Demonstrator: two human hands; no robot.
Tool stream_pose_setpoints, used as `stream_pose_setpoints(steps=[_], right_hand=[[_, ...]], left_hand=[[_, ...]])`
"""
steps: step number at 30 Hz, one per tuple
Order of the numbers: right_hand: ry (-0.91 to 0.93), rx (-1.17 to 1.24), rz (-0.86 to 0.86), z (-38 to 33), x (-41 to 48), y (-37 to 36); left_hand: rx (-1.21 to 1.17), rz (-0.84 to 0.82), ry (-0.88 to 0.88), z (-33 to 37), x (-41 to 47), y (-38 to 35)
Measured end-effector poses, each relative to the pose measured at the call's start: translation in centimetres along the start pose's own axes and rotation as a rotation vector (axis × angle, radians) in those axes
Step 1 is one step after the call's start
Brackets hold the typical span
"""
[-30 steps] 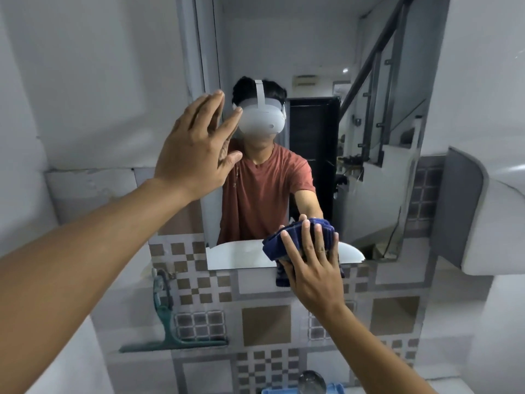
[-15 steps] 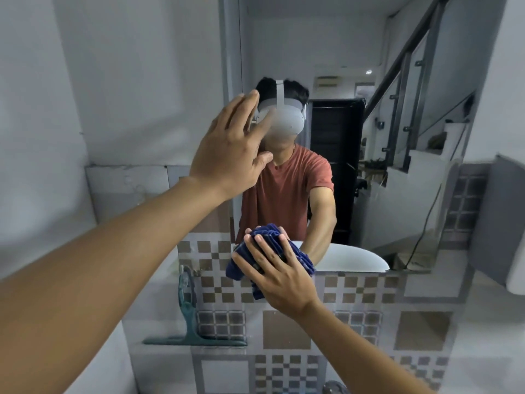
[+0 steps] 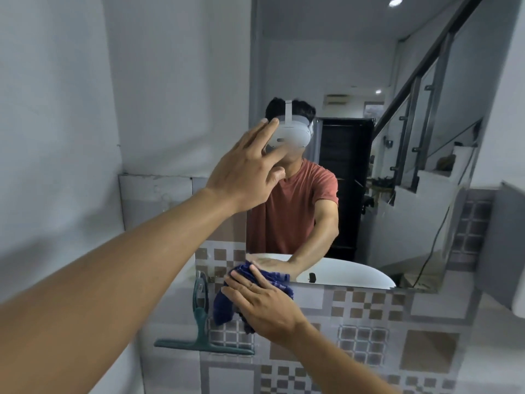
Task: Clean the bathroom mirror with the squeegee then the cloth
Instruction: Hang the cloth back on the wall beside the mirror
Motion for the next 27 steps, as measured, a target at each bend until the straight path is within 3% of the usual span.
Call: stream_pose_setpoints(steps=[4,8,10,13,15,17,22,27], right_hand=[[-0.271,0.566,0.082,-0.9,-0.1,2.9],[-0.605,0.982,0.359,0.2,-0.3,6.7],[-0.687,1.169,0.424,0.8,-0.3,8.1],[-0.644,1.496,0.474,1.1,0.2,10.5],[-0.595,1.716,0.495,0.6,0.7,11.7],[-0.583,1.907,0.482,-0.4,1.3,12.4],[-0.619,2.062,0.439,-1.5,1.6,14.2],[-0.604,1.983,0.437,-1.9,2.4,16.4]], left_hand=[[-0.139,0.029,0.055,-1.1,-2.6,2.1],[-0.367,-0.008,0.274,-2.9,-6.8,3.8],[-0.493,-0.187,0.49,-4.0,-10.0,3.0],[-0.762,-0.553,0.735,-4.1,-15.4,1.7],[-0.981,-0.645,0.806,-3.5,-17.5,2.3],[-1.055,-0.597,0.796,-3.3,-18.5,3.7],[-0.961,-0.378,0.827,-4.6,-18.0,6.5],[-0.778,-0.164,0.841,-6.8,-17.0,9.0]])
Point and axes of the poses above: each hand's wrist, its own x-axis towards the middle knuckle, its own y-axis out of the back of the hand, z = x × y, the point moved 6 cm from there along x, towards the middle knuckle, and after that the axes turned 2 degrees about y, right-handed, at the moved point
